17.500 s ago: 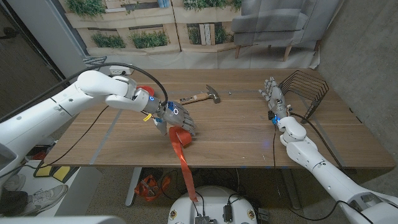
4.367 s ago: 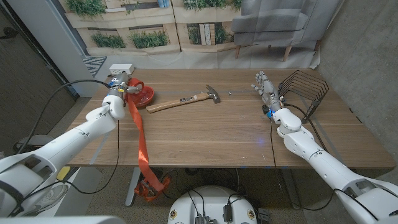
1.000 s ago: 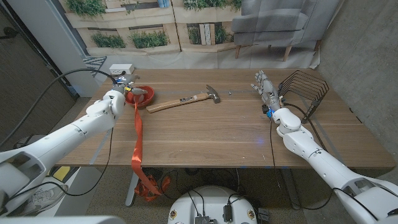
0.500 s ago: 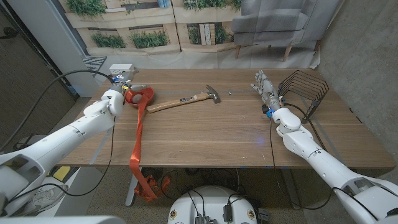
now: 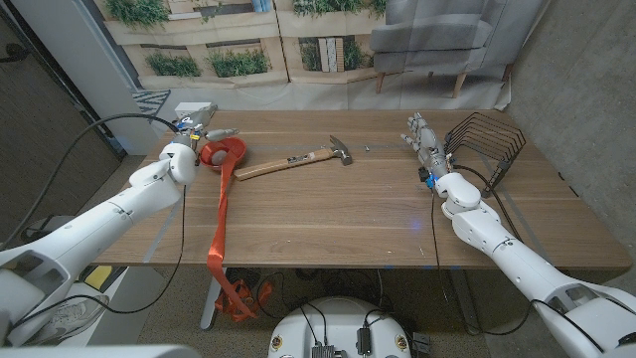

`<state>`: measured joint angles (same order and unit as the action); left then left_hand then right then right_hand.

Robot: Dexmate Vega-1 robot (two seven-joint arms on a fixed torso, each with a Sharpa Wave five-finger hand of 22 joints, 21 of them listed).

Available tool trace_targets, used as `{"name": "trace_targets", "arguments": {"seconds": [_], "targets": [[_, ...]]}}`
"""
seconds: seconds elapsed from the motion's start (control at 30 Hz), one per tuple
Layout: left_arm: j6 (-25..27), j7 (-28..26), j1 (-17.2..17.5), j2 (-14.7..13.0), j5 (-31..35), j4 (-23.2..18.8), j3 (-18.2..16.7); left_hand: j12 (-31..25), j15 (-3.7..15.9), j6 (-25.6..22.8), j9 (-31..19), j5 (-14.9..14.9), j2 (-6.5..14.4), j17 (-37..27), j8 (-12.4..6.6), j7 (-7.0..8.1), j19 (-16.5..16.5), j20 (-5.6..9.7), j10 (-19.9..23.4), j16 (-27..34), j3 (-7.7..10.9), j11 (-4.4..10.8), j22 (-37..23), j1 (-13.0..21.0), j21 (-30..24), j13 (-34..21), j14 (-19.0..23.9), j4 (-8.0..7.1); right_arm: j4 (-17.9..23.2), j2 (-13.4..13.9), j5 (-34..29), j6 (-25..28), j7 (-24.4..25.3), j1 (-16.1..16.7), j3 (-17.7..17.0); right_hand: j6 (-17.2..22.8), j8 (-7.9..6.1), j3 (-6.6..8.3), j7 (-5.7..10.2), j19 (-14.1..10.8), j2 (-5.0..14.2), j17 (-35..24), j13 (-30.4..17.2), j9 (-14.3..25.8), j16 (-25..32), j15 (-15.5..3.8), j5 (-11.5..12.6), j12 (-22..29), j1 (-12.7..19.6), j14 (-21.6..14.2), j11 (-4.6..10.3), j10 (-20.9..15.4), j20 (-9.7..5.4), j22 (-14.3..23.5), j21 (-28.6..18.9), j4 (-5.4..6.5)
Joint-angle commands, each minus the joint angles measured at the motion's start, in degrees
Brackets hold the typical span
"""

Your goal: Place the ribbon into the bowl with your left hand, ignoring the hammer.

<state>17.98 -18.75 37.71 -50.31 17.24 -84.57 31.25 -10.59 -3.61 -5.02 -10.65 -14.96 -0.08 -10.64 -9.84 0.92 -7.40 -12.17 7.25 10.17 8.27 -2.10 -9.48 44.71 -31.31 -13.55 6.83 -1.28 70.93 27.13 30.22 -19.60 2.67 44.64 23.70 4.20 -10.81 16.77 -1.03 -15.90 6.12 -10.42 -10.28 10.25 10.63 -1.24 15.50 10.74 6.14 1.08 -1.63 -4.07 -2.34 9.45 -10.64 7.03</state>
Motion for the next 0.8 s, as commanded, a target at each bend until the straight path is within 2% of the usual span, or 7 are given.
{"name": "trace_targets", "arguments": {"seconds": [0.03,0.13,0.3,0.4,0.63,0.8], "targets": [[-1.47,-1.42,1.19,-0.17,-3.08,-1.17,-1.97,-0.09,-0.28,1.22,0.01,-0.59,0.1,0.06,0.02,0.19,0.74,-0.09,-0.82,-0.06,-0.37,-0.25,-0.31,-0.5,0.56,0.18,-0.95,-0.12,0.33,0.27,-0.07,-0.11,-0.12,0.25,-0.03,-0.15,-0.12,0.38,-0.01,-0.46,0.28,-0.13,-0.29,0.32,0.2,-0.11,-0.03,0.18,-0.31,-0.36,0.33,-0.24,-0.03,0.23,-0.22,0.03],[-1.92,-1.76,1.65,-0.28,-3.89,-1.69,-2.61,0.11,-0.55,2.33,0.04,-0.75,-0.01,0.11,-0.12,-0.31,1.59,-0.12,-2.85,-0.11,-0.81,-0.83,-0.33,-0.96,1.66,0.47,-2.38,-0.27,0.7,0.33,0.03,0.08,0.01,0.4,-0.1,-0.15,-0.12,0.38,0.03,-0.46,0.28,-0.13,-0.29,0.32,0.2,-0.13,-0.04,0.18,-0.32,-0.36,0.31,-0.23,-0.04,0.23,-0.22,0.03],[-3.35,-2.97,2.63,-0.2,-5.38,-2.3,-3.91,0.04,-0.6,4.2,0.1,-0.92,-0.19,0.16,0.0,-1.15,2.54,-0.12,-4.56,-0.15,-1.38,-0.54,-0.34,-1.52,2.95,0.81,-4.01,-0.46,1.09,0.51,-0.17,0.1,-0.05,0.49,-0.01,-0.13,-0.13,0.39,0.01,-0.48,0.27,-0.13,-0.29,0.32,0.2,-0.15,-0.04,0.19,-0.33,-0.36,0.33,-0.24,-0.05,0.23,-0.22,0.03],[-3.98,-2.82,3.11,-0.05,-7.12,-2.63,-4.93,0.1,-0.86,4.66,0.14,-1.04,-0.26,0.2,-0.17,-2.66,3.25,-0.11,-5.77,-0.19,-1.7,-0.71,-0.35,-1.83,3.77,1.02,-5.05,-0.57,1.5,0.63,-0.25,0.22,0.04,0.65,0.01,-0.1,-0.14,0.39,0.02,-0.49,0.27,-0.13,-0.29,0.32,0.2,-0.11,-0.04,0.19,-0.34,-0.35,0.35,-0.25,-0.05,0.23,-0.22,0.03],[-6.27,-3.48,4.01,-0.02,-9.31,-2.82,-6.46,-0.01,-1.0,4.89,0.17,-1.13,-0.21,0.23,-0.3,-2.79,3.76,-0.1,-6.35,-0.17,-1.9,-0.83,-0.36,-2.03,4.4,1.19,-5.73,-0.66,3.47,1.16,-0.6,0.93,0.88,1.46,0.0,-0.13,-0.13,0.39,0.0,-0.49,0.24,-0.13,-0.29,0.32,0.21,-0.05,-0.04,0.18,-0.36,-0.37,0.33,-0.22,-0.04,0.23,-0.23,0.03],[-7.36,-3.54,4.45,0.11,-11.17,-2.96,-7.66,0.05,-1.29,5.14,0.2,-1.23,-0.19,0.28,-0.41,-2.74,4.67,-0.06,-7.47,-0.22,-2.18,-1.57,-0.37,-2.32,5.3,1.39,-6.78,-0.78,5.19,1.66,-0.98,1.67,1.75,2.27,-0.02,-0.13,-0.13,0.39,0.0,-0.48,0.22,-0.13,-0.29,0.32,0.22,-0.08,-0.04,0.18,-0.37,-0.4,0.37,-0.23,-0.04,0.23,-0.22,0.03]]}}
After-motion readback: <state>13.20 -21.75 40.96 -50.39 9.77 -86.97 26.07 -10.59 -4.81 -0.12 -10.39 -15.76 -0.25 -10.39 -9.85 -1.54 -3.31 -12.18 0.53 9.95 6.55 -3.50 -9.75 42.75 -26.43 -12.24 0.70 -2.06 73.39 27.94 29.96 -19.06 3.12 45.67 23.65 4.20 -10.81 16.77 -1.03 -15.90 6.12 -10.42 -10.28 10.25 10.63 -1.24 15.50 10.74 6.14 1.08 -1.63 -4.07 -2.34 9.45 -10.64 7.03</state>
